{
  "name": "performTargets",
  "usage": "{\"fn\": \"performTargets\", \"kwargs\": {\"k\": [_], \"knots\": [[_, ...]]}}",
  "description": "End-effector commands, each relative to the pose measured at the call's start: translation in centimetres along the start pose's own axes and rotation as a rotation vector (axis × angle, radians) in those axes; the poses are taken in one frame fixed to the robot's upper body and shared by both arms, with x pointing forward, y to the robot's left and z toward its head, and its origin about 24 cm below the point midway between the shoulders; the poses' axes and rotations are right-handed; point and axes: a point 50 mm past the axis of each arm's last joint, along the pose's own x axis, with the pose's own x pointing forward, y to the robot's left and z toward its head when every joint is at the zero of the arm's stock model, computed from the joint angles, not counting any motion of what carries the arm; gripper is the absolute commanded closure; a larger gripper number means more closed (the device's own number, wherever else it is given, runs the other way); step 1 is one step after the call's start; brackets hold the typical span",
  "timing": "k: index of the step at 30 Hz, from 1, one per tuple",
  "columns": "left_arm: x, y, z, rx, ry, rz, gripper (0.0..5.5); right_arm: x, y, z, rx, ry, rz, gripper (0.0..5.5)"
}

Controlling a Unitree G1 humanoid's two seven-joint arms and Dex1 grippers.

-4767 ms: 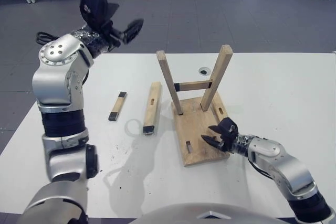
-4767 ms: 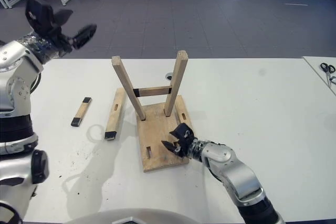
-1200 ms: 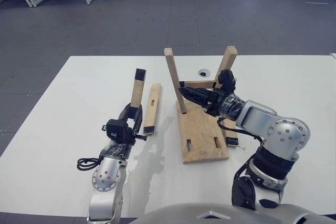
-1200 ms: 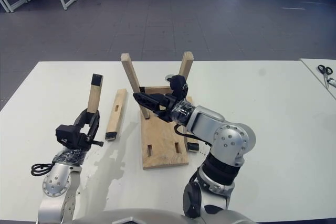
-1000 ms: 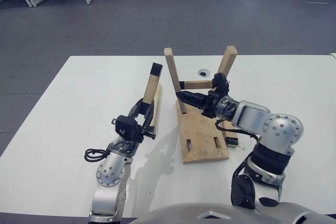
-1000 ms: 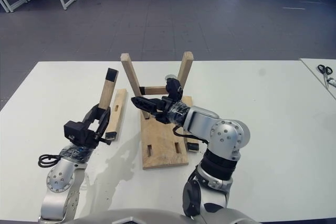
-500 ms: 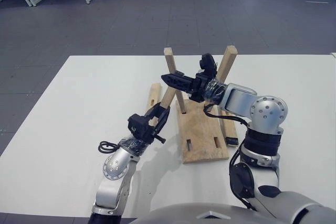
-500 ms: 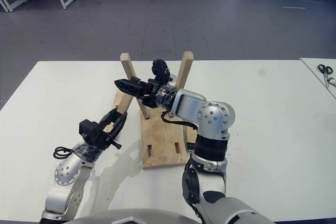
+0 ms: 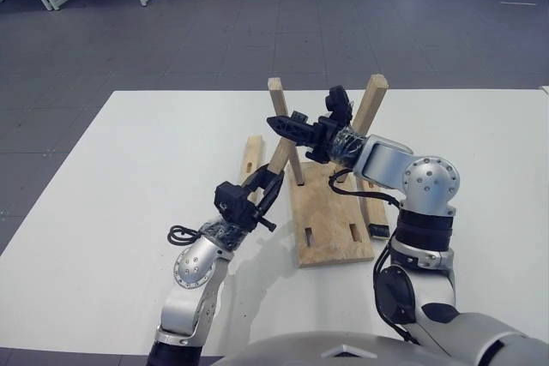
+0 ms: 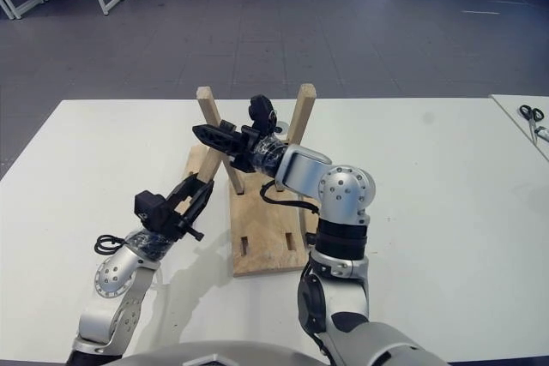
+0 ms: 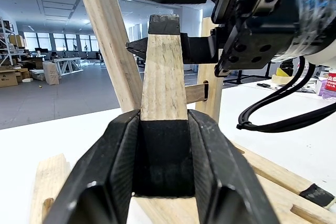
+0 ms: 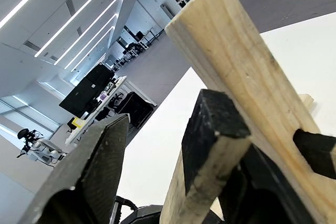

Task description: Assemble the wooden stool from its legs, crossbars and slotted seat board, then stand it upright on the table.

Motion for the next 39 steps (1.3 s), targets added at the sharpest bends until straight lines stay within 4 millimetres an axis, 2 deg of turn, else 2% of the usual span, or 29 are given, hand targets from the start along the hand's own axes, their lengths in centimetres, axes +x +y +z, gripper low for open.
{"fn": "performTargets", "kwargs": {"k": [1,8,12,13,15,17,19,22,24,25,27,30,32,39], "knots": [[-0.1,-0.1,-0.4,-0.001,0.031,-0.01,4.21,1.3,2.0,0.3,0.011,-0.019,0.101,3.78],[0.0,0.0,-0.5,-0.005,0.034,0.011,4.21,1.2,2.3,0.7,0.011,-0.037,0.111,5.0],[0.3,-0.4,-0.6,-0.053,0.039,0.006,4.21,1.2,2.4,1.0,0.003,-0.057,0.106,5.09],[0.3,-0.4,-0.6,-0.074,0.036,-0.002,3.84,1.2,2.3,1.0,0.0,-0.063,0.098,5.09],[0.4,-0.5,-0.5,-0.106,0.033,-0.011,3.66,0.9,1.9,1.3,-0.037,-0.078,0.053,5.09],[0.1,-0.2,-0.6,-0.113,0.053,-0.004,3.35,-0.6,1.0,1.8,-0.075,-0.111,-0.012,5.09],[-0.5,0.1,-1.1,-0.116,0.091,0.01,3.14,-3.4,0.2,2.6,-0.117,-0.161,-0.095,5.09],[-1.2,0.3,-1.8,-0.123,0.135,0.059,2.77,-7.8,0.1,3.0,-0.193,-0.192,-0.205,5.09],[-1.6,1.2,-2.4,-0.104,0.182,0.171,2.38,-10.3,0.5,3.4,-0.31,-0.204,-0.313,5.09],[-1.8,1.7,-2.8,-0.092,0.21,0.244,2.14,-11.0,0.8,3.5,-0.369,-0.206,-0.367,5.09],[-2.0,2.7,-3.8,-0.058,0.279,0.387,2.11,-11.9,0.2,3.3,-0.483,-0.261,-0.521,5.09],[-2.0,3.2,-4.7,-0.014,0.353,0.484,2.11,-11.9,-2.4,2.2,-0.498,-0.301,-0.692,5.09],[-1.9,3.4,-5.0,-0.002,0.374,0.506,2.11,-11.3,-3.8,1.4,-0.48,-0.323,-0.744,5.09],[-1.7,3.8,-5.3,0.012,0.398,0.531,2.11,-9.6,-5.9,0.1,-0.473,-0.336,-0.795,5.09]]}}
